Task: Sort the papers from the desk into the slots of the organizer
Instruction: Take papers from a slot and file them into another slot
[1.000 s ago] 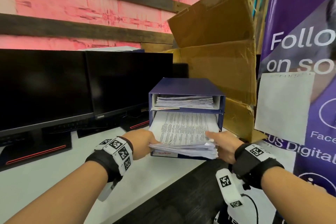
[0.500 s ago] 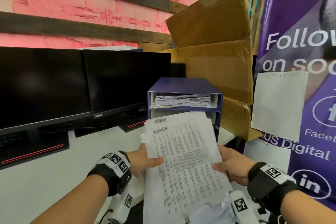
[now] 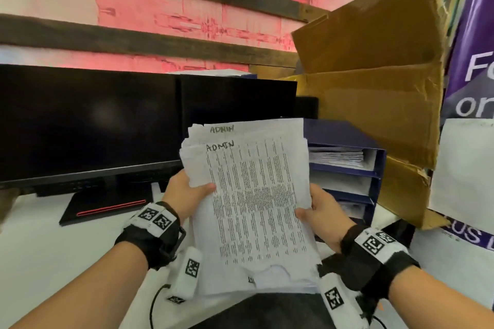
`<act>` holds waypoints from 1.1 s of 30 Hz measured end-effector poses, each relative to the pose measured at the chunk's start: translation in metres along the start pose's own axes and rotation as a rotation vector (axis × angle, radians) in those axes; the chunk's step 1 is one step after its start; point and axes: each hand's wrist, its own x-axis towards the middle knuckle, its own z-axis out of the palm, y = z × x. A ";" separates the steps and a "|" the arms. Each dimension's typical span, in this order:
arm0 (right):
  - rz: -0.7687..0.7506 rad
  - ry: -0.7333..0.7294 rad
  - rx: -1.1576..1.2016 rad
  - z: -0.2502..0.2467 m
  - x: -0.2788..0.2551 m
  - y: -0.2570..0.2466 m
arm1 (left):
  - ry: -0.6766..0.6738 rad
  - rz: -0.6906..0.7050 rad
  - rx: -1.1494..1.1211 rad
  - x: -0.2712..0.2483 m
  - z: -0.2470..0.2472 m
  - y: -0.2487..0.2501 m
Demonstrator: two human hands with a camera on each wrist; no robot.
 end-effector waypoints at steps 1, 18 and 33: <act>-0.034 0.025 0.014 0.011 0.009 -0.004 | 0.056 0.049 0.027 0.001 -0.008 0.008; -0.452 0.030 0.133 0.125 0.071 -0.065 | 0.322 0.224 0.043 0.008 -0.063 0.023; -0.579 0.251 -0.046 0.100 0.093 -0.075 | 0.284 0.675 0.534 0.030 -0.074 0.048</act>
